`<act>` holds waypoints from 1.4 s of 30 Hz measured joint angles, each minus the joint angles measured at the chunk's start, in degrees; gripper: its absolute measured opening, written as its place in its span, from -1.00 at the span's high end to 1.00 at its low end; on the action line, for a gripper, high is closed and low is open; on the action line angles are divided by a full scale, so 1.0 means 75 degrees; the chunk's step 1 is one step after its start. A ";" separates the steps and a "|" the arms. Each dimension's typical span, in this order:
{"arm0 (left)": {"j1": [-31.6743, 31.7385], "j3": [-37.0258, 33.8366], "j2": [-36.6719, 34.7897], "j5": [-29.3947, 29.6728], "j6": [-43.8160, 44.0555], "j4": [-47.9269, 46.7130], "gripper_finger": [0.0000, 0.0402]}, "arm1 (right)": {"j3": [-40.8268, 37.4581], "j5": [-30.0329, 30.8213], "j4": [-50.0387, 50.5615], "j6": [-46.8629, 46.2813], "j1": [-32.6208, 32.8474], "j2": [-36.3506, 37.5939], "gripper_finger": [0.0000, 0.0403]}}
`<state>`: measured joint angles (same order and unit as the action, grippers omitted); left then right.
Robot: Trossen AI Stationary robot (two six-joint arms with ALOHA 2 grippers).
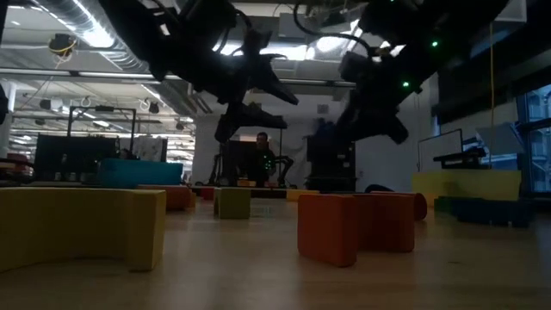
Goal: Sort blocks by size
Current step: Put the blue game piece into the yellow bin
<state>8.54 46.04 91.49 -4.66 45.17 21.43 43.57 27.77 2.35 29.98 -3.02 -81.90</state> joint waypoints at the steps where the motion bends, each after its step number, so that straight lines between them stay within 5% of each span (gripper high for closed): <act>1: 0.0058 -0.0002 -0.0012 0.0008 -0.0219 0.0032 0.08 | -0.0001 0.0240 0.0384 -0.0050 0.0001 0.0150 0.24; 10: 0.0334 0.0003 -0.0062 0.0014 -0.1526 0.0016 0.13 | -0.0003 0.1789 0.3664 -0.1453 -0.0032 0.1558 0.24; 21: 0.0150 0.0003 -0.0062 0.0017 -0.2655 0.0015 0.13 | -0.0003 0.1744 0.6690 -0.3350 -0.1247 0.2315 0.22; 35: -0.0323 0.0003 -0.0057 -0.0235 -0.3964 -0.0377 0.13 | -0.0003 0.1553 0.7306 -0.3367 -0.2558 0.2312 0.15; 42: -0.0923 0.0003 -0.0054 -0.0234 -0.6012 -0.0576 0.13 | -0.0003 0.1553 0.7282 -0.3416 -0.2566 0.2312 0.15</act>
<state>1.63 46.06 91.09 -6.41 0.08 17.10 43.55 39.42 56.96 4.36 -22.26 -64.55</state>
